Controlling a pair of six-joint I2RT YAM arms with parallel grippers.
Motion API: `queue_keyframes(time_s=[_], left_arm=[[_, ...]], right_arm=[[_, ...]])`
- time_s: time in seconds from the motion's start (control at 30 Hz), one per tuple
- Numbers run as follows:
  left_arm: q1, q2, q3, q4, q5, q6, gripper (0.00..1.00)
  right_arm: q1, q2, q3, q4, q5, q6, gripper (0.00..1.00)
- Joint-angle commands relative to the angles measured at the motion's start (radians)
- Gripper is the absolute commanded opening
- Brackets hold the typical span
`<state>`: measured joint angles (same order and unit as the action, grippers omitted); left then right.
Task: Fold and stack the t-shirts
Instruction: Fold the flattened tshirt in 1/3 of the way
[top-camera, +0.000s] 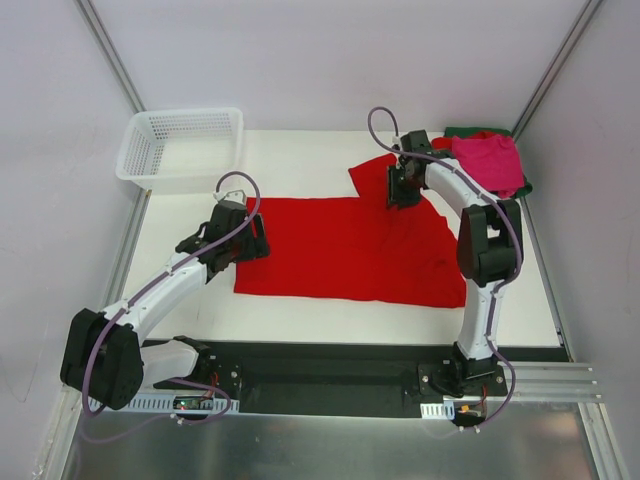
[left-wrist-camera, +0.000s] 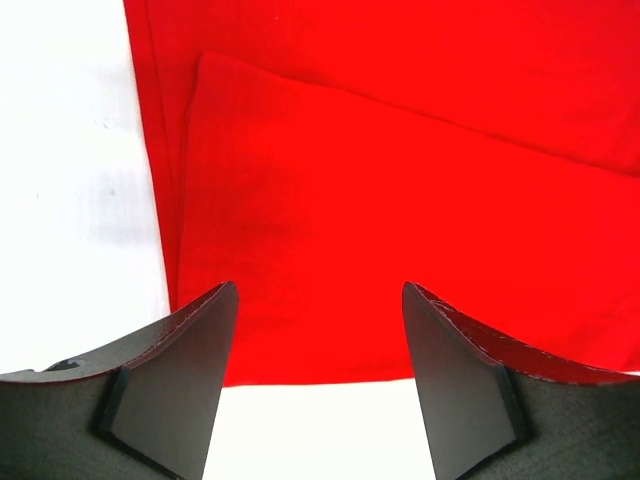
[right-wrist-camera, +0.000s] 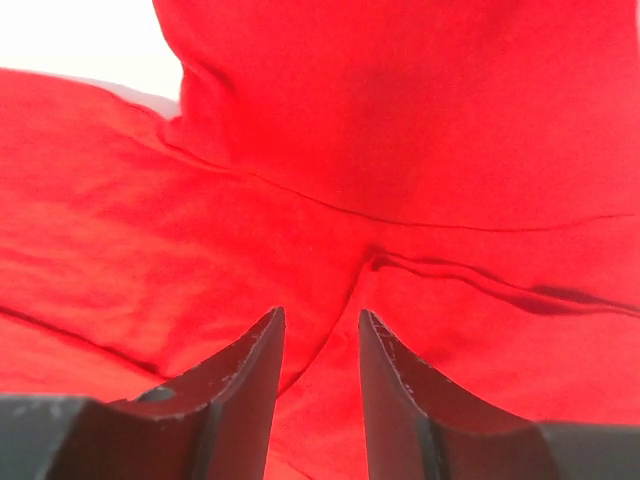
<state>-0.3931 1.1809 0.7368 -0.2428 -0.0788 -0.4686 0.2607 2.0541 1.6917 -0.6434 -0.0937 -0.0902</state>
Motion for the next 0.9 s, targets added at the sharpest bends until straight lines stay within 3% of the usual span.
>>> queue_keyframes(time_s=[0.0, 0.37, 0.87], left_arm=[[-0.006, 0.010, 0.041, 0.019, -0.027, 0.016, 0.67], [-0.006, 0.017, 0.038, 0.017, -0.021, 0.016, 0.67], [-0.006, 0.008, 0.023, 0.017, -0.026, 0.019, 0.67]], right_arm=[[-0.006, 0.043, -0.003, 0.010, -0.072, 0.023, 0.38], [-0.008, 0.020, -0.141, 0.039, -0.126, 0.066, 0.39], [0.022, -0.081, -0.293, -0.009, -0.031, 0.070, 0.38]])
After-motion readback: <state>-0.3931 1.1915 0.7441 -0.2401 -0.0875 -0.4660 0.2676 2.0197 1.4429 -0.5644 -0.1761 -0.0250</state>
